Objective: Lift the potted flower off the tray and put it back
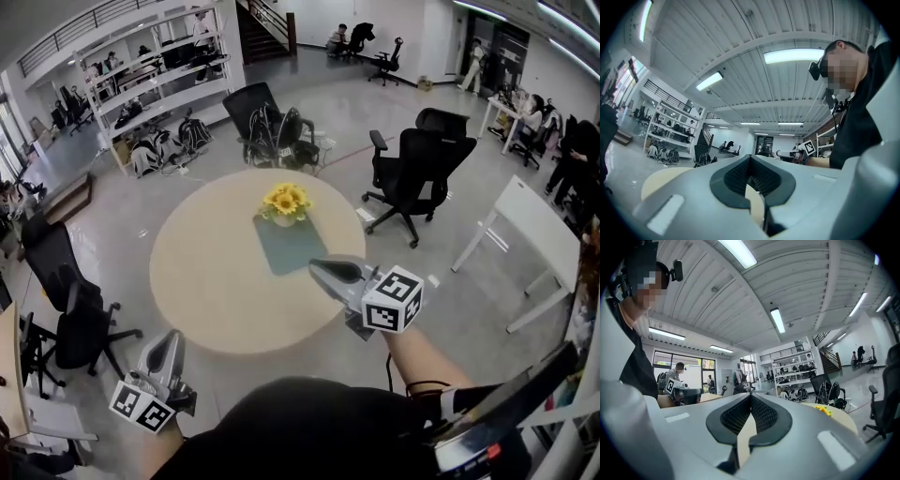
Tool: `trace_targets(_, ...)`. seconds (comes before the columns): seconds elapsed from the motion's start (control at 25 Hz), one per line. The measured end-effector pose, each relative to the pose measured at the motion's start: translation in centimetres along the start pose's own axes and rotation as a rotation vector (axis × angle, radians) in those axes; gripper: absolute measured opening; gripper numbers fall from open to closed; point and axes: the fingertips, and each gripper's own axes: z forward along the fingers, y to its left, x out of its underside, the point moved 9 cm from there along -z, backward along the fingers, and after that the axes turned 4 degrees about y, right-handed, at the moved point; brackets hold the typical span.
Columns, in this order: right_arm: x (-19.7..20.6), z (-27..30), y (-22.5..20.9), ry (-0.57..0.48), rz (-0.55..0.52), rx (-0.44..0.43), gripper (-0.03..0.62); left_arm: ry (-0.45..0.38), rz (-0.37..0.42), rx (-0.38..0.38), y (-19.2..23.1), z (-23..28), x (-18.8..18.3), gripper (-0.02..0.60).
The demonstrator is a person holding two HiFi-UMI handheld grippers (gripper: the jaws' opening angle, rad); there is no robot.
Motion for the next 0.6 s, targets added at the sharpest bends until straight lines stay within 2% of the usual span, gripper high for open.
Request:
trace_targets(0.28,-0.7,0.2,-8.2,-0.001,0.003,-0.077,0.014,0.009,-0.006,-0.067,-1.8,6.7,0.7,-0.007)
trace_targets(0.6,0.0,1.2,-13.2,0.004,0.038,-0.072,0.014,0.043,0.001,-0.053,-0.7,11.4,1.1,-0.007)
